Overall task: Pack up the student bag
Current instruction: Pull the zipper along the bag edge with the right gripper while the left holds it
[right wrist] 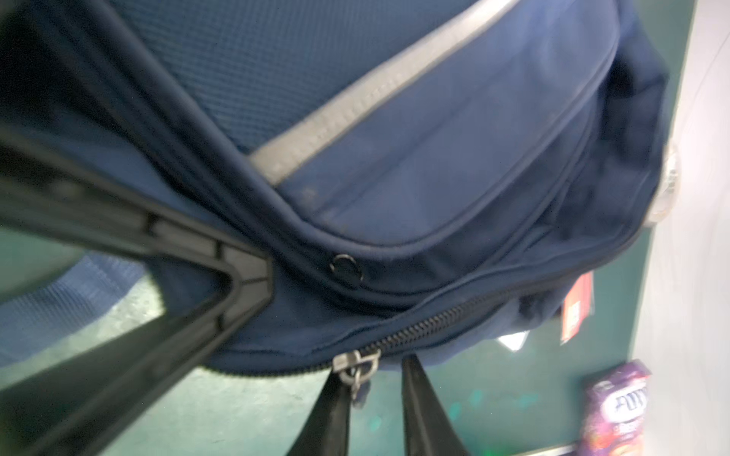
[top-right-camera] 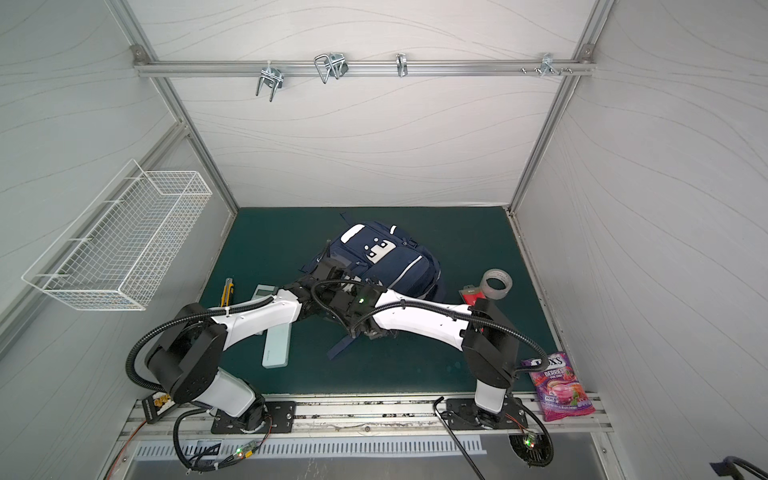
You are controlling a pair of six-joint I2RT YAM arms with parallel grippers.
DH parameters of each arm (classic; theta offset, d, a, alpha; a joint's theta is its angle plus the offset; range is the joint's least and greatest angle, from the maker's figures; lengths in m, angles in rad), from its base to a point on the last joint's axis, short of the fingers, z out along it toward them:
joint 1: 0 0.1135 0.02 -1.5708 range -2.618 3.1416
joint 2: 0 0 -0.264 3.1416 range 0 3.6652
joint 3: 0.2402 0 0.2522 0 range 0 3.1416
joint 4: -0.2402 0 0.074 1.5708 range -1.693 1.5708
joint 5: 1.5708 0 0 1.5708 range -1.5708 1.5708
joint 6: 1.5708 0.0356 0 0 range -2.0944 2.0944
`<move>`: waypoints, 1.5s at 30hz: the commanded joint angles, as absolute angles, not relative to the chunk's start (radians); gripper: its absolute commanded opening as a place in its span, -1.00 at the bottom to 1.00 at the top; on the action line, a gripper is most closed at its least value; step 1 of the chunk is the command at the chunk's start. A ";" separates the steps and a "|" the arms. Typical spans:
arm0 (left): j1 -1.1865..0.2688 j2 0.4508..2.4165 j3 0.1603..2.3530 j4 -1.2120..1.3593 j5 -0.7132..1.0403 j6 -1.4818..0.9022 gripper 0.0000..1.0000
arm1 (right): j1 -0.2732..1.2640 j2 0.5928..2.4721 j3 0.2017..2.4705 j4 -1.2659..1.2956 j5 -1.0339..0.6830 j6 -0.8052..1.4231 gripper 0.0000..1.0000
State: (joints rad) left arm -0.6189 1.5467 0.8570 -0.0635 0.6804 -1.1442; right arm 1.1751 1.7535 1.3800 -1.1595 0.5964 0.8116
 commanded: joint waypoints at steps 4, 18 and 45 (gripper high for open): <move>-0.624 1.526 0.950 0.037 0.749 -1.115 -1.00 | 1.123 1.741 1.350 -1.115 0.576 0.777 -0.77; -0.490 1.549 0.967 -0.304 0.574 -0.965 -1.00 | 1.061 1.555 1.260 -1.138 0.415 0.722 -1.00; -0.120 1.668 1.266 -0.756 0.224 -0.778 -0.05 | 0.918 1.463 1.209 -0.887 -0.251 0.557 -1.00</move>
